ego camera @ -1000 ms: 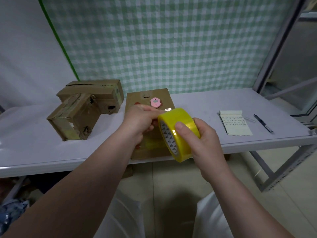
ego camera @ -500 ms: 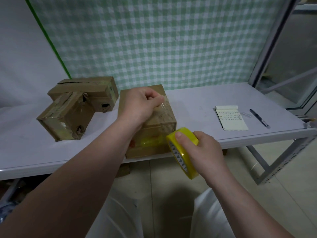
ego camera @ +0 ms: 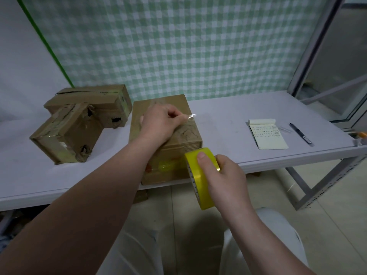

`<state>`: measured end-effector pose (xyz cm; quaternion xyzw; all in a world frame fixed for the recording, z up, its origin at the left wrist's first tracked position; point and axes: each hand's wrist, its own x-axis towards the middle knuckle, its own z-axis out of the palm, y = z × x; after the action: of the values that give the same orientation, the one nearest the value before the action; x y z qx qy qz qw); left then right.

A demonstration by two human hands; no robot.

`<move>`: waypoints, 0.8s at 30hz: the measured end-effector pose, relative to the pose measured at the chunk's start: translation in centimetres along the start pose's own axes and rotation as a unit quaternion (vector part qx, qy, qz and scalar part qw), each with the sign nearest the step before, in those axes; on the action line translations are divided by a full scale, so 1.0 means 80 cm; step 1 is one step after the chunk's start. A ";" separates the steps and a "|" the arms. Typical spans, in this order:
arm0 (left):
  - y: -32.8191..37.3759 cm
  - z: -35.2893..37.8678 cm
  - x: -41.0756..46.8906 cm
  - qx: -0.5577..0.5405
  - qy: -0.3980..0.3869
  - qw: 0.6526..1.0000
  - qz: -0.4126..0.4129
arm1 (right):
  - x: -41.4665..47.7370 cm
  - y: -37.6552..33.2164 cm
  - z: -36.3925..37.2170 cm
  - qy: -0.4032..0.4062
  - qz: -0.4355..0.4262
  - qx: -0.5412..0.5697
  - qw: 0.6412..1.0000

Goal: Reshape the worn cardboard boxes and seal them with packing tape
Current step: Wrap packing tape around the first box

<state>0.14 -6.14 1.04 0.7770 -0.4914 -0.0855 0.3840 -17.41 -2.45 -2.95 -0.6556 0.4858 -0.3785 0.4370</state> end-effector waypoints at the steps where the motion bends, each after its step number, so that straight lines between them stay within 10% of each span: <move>1: -0.001 0.000 0.001 0.005 -0.002 1.000 0.001 | 0.001 0.000 0.000 0.001 0.000 0.002 1.000; 24: -0.008 0.015 0.020 0.076 0.002 0.997 -0.008 | 0.015 0.002 0.004 -0.007 0.005 0.013 1.000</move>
<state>0.79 -7.95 0.16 0.8080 -0.4899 -0.0495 0.3236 -16.88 -3.60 -3.14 -0.6500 0.4807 -0.3786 0.4506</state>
